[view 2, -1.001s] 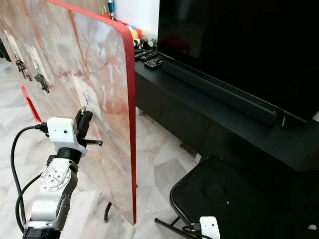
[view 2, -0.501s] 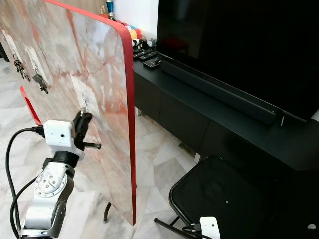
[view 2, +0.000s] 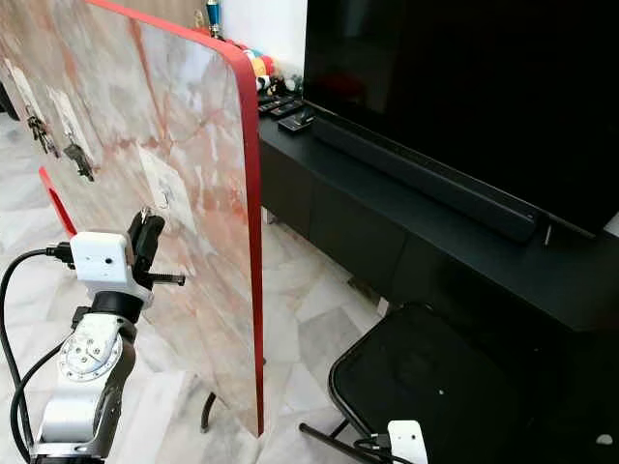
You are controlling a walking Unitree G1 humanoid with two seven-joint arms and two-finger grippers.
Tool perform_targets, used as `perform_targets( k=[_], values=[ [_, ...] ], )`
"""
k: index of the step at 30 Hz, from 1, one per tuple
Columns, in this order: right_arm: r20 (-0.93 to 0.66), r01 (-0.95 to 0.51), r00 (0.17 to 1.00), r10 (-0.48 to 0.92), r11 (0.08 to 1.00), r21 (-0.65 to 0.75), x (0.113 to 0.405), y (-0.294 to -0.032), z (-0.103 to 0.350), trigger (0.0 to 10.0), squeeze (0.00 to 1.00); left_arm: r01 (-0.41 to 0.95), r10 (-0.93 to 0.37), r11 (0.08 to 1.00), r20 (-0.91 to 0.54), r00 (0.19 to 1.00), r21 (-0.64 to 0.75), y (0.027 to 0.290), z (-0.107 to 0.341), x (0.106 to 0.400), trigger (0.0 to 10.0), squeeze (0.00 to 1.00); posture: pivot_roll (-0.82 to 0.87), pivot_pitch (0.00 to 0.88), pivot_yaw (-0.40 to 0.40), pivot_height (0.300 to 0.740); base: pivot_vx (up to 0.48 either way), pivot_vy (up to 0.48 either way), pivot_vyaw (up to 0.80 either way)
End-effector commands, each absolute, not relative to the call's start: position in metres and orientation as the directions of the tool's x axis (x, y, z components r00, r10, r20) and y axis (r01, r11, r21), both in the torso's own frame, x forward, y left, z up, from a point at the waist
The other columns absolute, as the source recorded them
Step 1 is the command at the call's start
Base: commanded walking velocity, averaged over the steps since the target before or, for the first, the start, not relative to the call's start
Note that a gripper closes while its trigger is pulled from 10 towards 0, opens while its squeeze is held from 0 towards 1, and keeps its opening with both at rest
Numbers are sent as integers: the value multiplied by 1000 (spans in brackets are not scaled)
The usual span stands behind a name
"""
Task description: Hang keys on a hook
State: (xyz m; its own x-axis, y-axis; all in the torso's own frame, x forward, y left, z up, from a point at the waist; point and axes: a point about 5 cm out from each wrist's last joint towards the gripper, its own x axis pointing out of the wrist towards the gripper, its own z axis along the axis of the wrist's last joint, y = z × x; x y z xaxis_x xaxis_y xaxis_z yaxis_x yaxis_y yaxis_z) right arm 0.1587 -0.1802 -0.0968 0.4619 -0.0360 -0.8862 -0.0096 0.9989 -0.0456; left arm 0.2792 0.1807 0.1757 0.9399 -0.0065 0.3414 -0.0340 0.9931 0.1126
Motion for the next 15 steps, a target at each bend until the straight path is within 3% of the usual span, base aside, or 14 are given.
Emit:
perform_targets(
  k=[1,15],
  values=[
    [-887,-6,460,-48,998,-57,158,-184,-97,10000,0,-41,-5,991,347,938,125,180,178,282,10000,0,58,0,-87,740,0,0,0],
    [-886,-7,461,-48,998,-57,158,-183,-97,10000,0,-55,8,990,339,941,127,184,176,288,10000,0,53,0,-88,740,0,0,0]
  ],
)
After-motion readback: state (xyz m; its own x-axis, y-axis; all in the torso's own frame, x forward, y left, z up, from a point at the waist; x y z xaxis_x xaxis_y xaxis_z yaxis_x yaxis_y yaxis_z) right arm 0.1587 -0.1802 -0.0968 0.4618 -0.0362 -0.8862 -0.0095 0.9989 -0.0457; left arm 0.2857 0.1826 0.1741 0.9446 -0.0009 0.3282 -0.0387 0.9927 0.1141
